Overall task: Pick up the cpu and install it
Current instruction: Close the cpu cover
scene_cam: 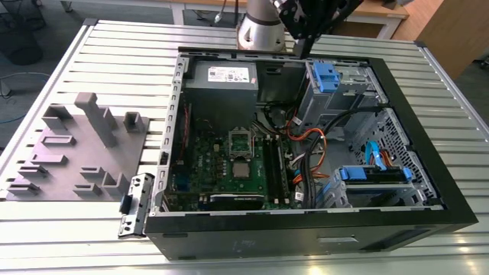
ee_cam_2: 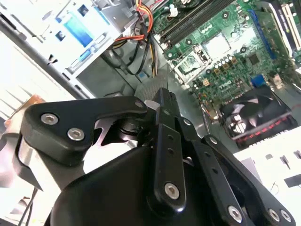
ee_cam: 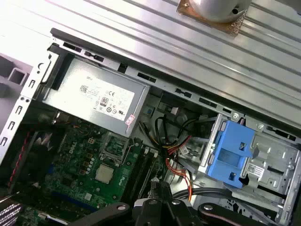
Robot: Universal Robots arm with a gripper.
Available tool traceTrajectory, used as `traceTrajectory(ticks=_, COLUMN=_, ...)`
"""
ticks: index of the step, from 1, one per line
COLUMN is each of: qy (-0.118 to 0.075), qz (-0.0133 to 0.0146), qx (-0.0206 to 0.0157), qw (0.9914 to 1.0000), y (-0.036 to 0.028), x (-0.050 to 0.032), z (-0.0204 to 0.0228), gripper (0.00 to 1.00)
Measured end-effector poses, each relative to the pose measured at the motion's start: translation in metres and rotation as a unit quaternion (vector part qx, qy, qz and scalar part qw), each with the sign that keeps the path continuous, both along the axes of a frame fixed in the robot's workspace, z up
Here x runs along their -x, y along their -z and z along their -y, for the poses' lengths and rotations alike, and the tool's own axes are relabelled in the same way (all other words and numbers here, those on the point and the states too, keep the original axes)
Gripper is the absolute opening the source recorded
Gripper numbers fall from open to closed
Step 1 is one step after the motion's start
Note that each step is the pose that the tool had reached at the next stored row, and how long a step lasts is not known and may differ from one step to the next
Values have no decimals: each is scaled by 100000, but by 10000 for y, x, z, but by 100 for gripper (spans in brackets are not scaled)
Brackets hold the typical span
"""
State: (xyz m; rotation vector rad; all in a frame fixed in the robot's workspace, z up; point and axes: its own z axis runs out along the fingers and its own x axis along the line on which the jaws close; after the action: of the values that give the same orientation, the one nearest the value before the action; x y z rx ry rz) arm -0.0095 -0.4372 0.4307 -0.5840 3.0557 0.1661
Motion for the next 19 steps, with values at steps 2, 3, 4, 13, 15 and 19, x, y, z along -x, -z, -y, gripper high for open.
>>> traceTrajectory(ticks=2, qy=0, qz=-2, qx=4, qw=100000, y=-95, x=0, z=0, gripper=11)
traceTrajectory(ticks=3, qy=-1, qz=-2, qx=3, qw=100000, y=-139, x=0, z=0, gripper=11)
traceTrajectory(ticks=4, qy=-1, qz=-2, qx=3, qw=100000, y=-185, x=0, z=0, gripper=11)
traceTrajectory(ticks=13, qy=-2, qz=-4, qx=11, qw=100000, y=-592, x=0, z=0, gripper=11)
traceTrajectory(ticks=15, qy=-1, qz=-1, qx=0, qw=100000, y=-686, x=0, z=0, gripper=11)
traceTrajectory(ticks=19, qy=-3, qz=-1, qx=1, qw=100000, y=-865, x=0, z=0, gripper=11)
